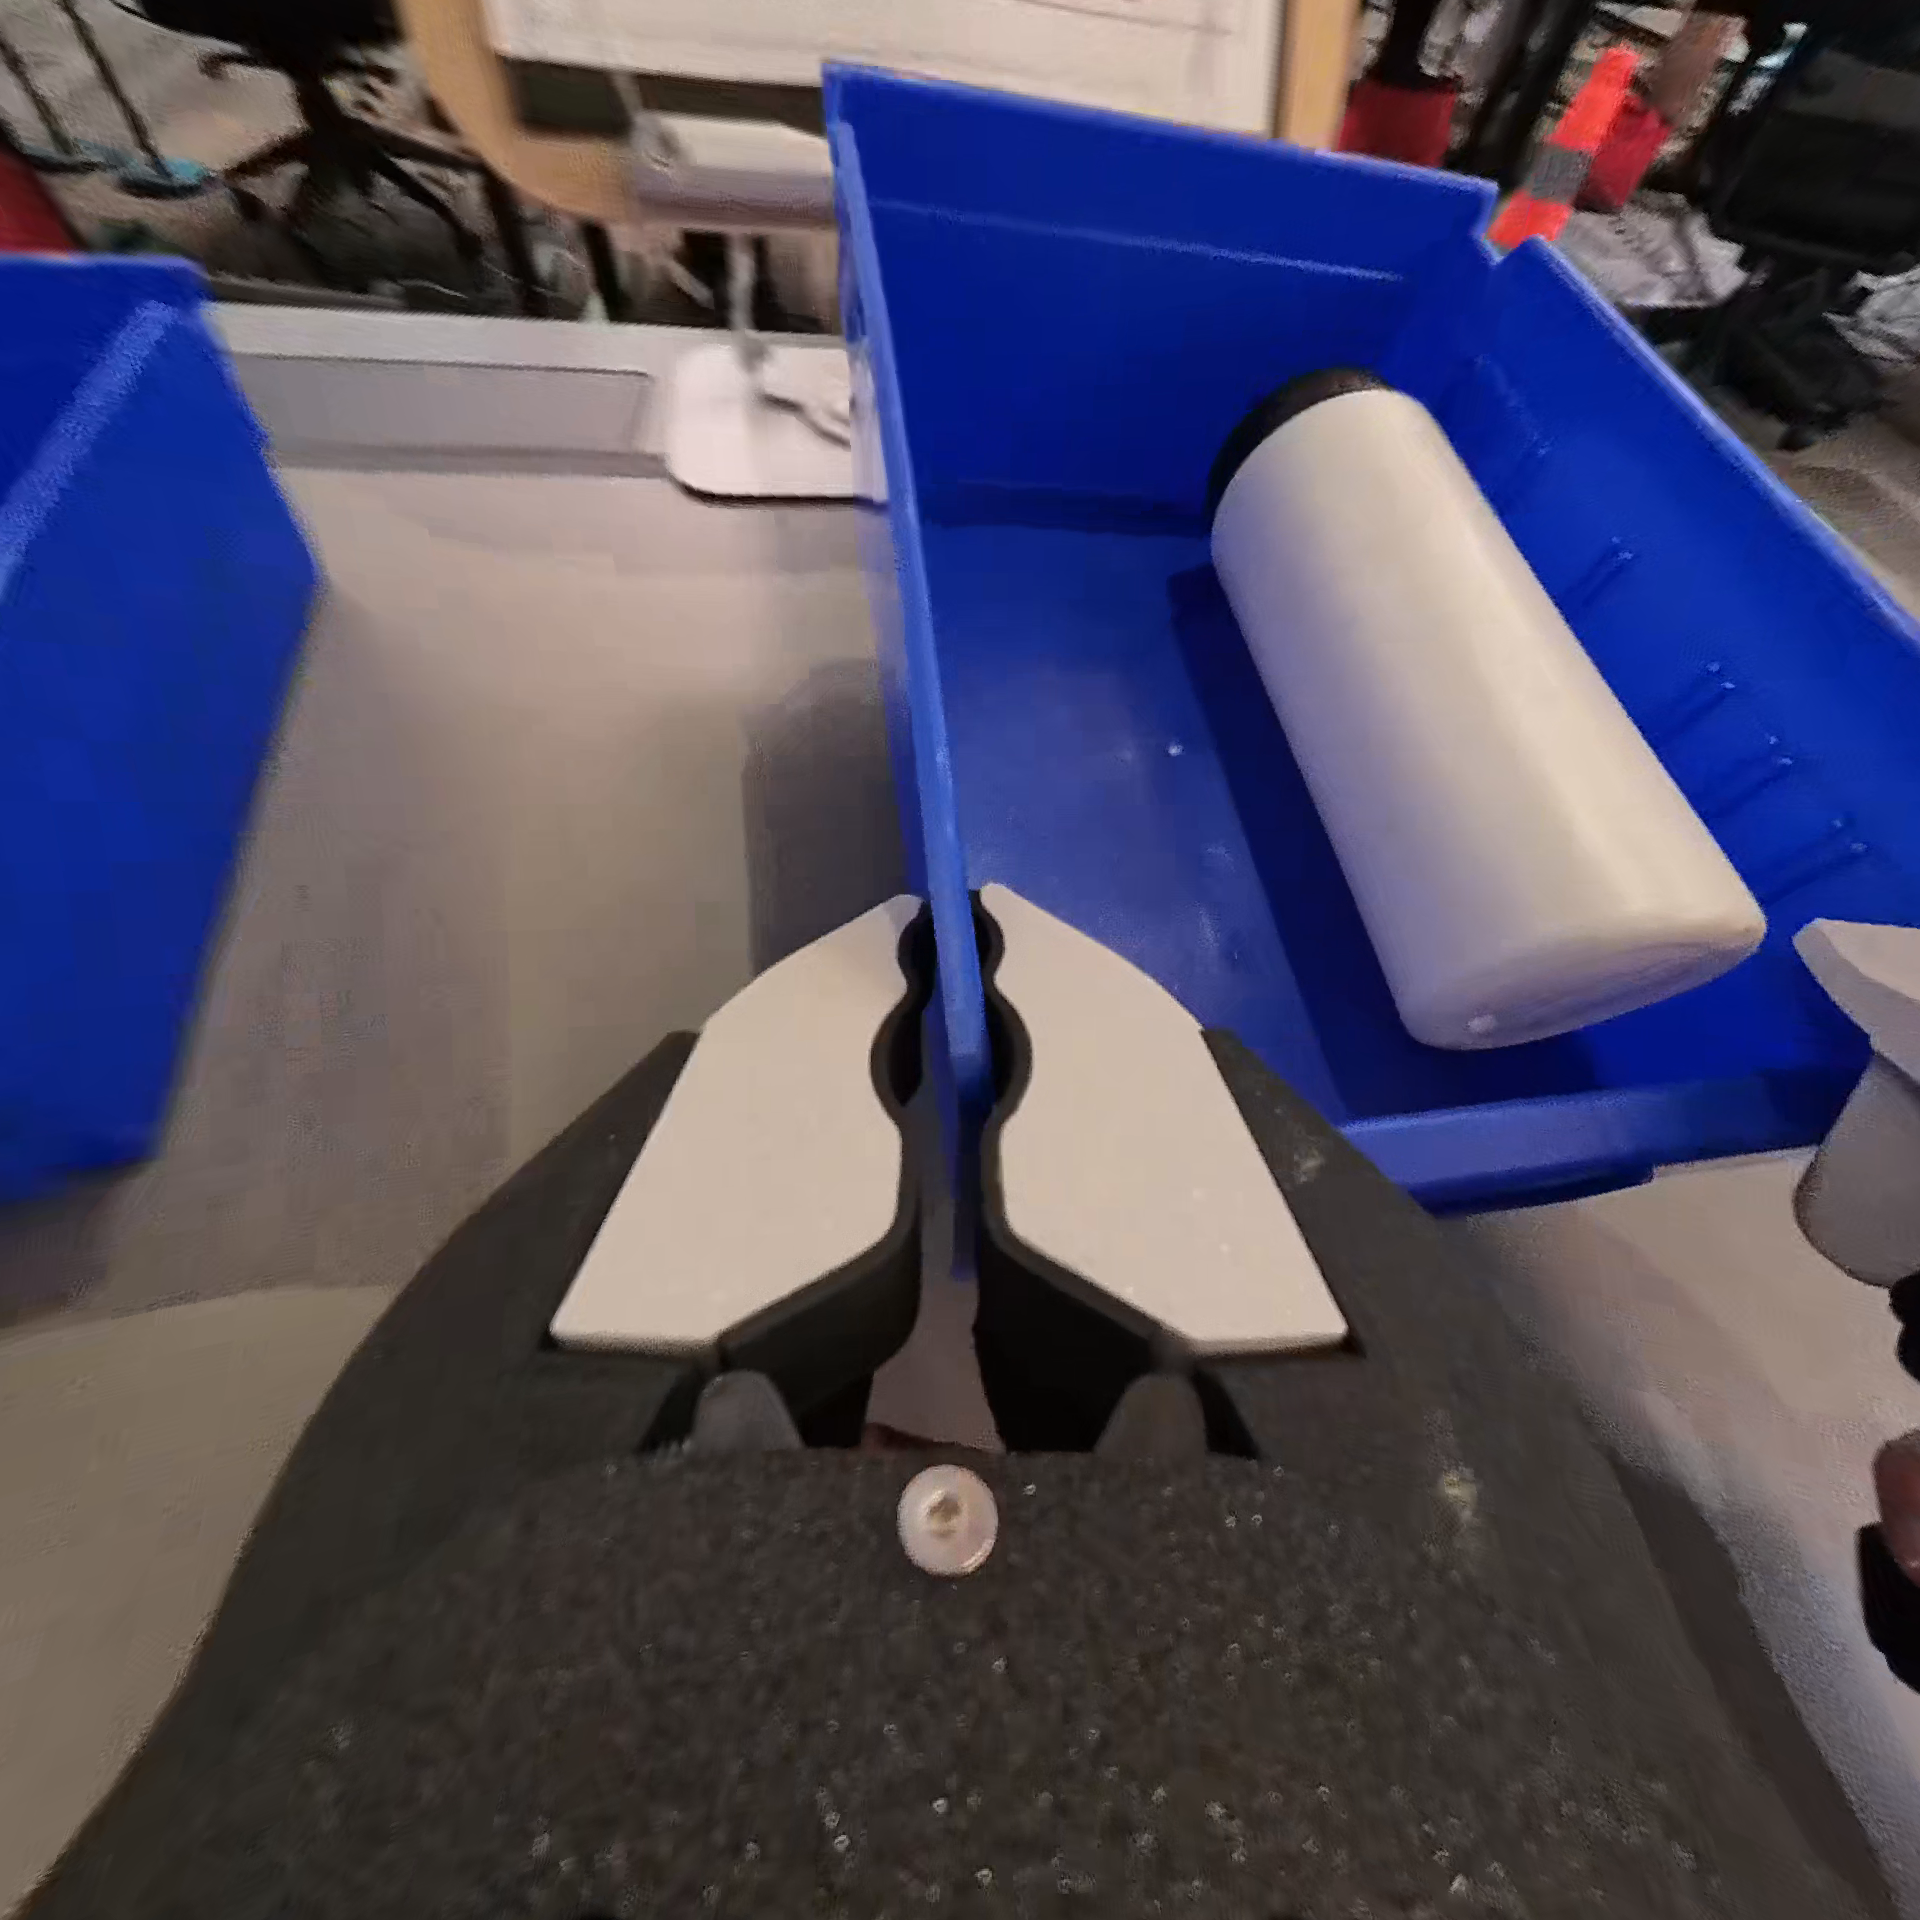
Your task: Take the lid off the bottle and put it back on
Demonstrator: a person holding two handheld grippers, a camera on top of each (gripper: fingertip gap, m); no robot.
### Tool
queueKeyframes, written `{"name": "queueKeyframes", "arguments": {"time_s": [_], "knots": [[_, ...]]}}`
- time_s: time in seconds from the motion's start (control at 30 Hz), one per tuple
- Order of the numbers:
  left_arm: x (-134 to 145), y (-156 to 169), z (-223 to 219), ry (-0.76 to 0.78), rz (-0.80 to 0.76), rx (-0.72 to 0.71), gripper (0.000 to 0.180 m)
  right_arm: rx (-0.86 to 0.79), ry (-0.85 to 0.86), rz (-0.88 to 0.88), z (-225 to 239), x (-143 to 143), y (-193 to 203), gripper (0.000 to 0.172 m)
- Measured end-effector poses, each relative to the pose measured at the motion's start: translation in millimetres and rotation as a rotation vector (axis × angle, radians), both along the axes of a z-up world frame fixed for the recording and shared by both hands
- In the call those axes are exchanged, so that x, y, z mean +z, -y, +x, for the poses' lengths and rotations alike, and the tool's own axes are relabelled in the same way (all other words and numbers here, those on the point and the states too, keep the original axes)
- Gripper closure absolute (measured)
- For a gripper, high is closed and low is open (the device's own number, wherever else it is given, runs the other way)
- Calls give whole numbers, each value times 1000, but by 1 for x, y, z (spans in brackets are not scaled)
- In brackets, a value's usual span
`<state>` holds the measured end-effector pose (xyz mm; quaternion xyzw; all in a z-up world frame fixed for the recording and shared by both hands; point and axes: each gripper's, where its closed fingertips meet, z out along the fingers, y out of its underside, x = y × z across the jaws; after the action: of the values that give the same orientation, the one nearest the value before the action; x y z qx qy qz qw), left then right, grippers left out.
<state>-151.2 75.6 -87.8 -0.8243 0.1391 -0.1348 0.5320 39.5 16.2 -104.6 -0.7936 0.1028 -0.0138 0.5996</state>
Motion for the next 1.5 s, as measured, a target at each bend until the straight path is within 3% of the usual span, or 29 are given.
{"name": "queueKeyframes", "arguments": {"time_s": [0.1, 0.2, 0.4, 0.5, 0.57, 0.63, 0.73, 0.87, 0.93, 1.07, 1.1, 1.17, 1.23, 1.37, 1.5], "knots": [[3, -17, -44, -8, -7, 36, 175, 72, -21, -14, -48, -8, -21, 168], [-14, -30, -75, -23, -65, 29, 176, 123, 4, -65, -82, -24, -34, 167], [-42, -25, -90, 41, -134, -60, 172, 212, 62, -90, -102, -27, -31, 165], [-31, -7, -99, 111, -175, -134, 116, 346, 30, -71, -112, -24, -16, 142], [-9, 5, -115, 205, -163, -172, 117, 414, 51, -65, -114, -23, -1, 131], [15, 9, -150, 226, -104, -143, 115, 432, 40, -54, -113, -21, 12, 130], [37, -13, -229, 124, -30, -6, 106, 437, -68, -65, -120, -17, 24, 128], [25, -69, -344, 11, -69, 248, 105, 567, -151, -34, -163, -9, 38, 128], [5, -91, -364, 25, -127, 255, 107, 610, -154, -47, -187, -12, 46, 127], [-29, -119, -363, 58, -200, 199, 117, 664, -85, -109, -235, -23, 59, 119], [-31, -122, -363, 62, -187, 204, 131, 662, -58, -140, -245, -28, 61, 111], [-29, -126, -365, 79, -143, 231, 177, 643, -10, -200, -262, -35, 63, 105], [-29, -124, -365, 89, -123, 235, 178, 640, 46, -251, -279, -39, 65, 104], [-30, -93, -368, 80, -115, 267, 178, 658, 99, -249, -308, -34, 56, 103], [-30, -38, -377, 59, -123, 323, 178, 649, 4, -212, -331, -21, 33, 103]]}}
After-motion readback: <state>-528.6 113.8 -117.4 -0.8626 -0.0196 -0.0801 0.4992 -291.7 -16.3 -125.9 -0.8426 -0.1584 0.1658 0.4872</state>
